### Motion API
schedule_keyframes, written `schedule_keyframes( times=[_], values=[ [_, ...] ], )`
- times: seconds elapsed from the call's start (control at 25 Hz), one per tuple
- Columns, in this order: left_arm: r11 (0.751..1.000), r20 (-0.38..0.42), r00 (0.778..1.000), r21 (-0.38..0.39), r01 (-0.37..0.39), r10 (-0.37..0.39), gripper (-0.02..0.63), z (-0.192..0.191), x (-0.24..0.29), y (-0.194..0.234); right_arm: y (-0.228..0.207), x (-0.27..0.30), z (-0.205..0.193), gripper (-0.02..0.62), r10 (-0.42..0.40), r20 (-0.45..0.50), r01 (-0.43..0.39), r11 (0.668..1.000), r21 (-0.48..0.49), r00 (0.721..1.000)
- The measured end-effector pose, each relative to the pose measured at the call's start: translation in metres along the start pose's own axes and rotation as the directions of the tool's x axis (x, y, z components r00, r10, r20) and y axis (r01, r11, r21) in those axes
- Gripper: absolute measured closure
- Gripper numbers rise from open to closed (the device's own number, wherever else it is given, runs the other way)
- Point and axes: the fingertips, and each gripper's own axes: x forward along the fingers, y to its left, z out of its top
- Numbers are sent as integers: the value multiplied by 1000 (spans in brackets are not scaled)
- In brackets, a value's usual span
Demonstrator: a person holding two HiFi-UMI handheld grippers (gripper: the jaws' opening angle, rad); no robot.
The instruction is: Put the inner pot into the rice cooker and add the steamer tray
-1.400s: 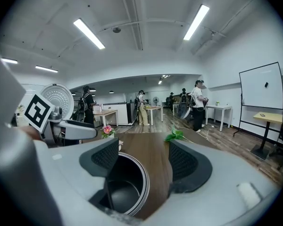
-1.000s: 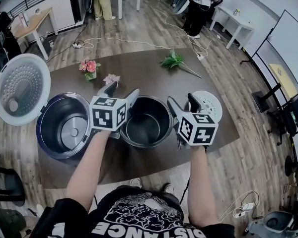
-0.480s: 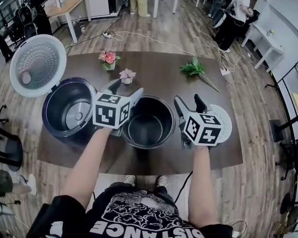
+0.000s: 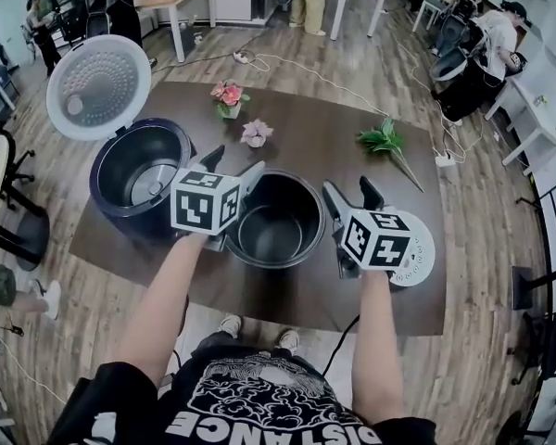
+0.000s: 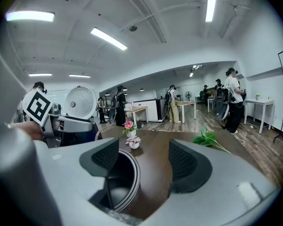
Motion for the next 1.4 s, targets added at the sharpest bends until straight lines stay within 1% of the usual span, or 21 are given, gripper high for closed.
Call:
schedule_keyframes(
  times=[0.2, 0.36, 0.6, 0.8, 0.96, 1.12, 1.4],
  values=[
    [997, -8, 997, -40, -72, 72, 254, -14, -12, 6, 3, 9, -9, 276, 70, -38, -71, 997, -22, 997],
    [987, -35, 991, -88, -133, 130, 254, -34, -26, 15, 18, 21, -19, 276, 146, -74, -148, 988, -33, 987],
    [972, -85, 983, -158, -176, 164, 255, -66, -40, 21, 30, 30, -40, 280, 201, -134, -208, 977, -41, 970],
    [950, -128, 975, -231, -209, 183, 255, -92, -44, 22, 29, 35, -61, 285, 231, -192, -241, 970, -31, 954],
    [934, -146, 974, -290, -209, 172, 265, -110, -42, 18, 29, 39, -75, 305, 263, -243, -275, 961, -16, 934],
    [921, -184, 968, -317, -225, 172, 275, -126, -40, 16, 28, 46, -87, 307, 280, -280, -288, 957, 13, 918],
    [903, -204, 964, -358, -238, 173, 293, -135, -38, 12, 30, 50, -103, 340, 282, -322, -281, 958, 50, 904]
  ],
)
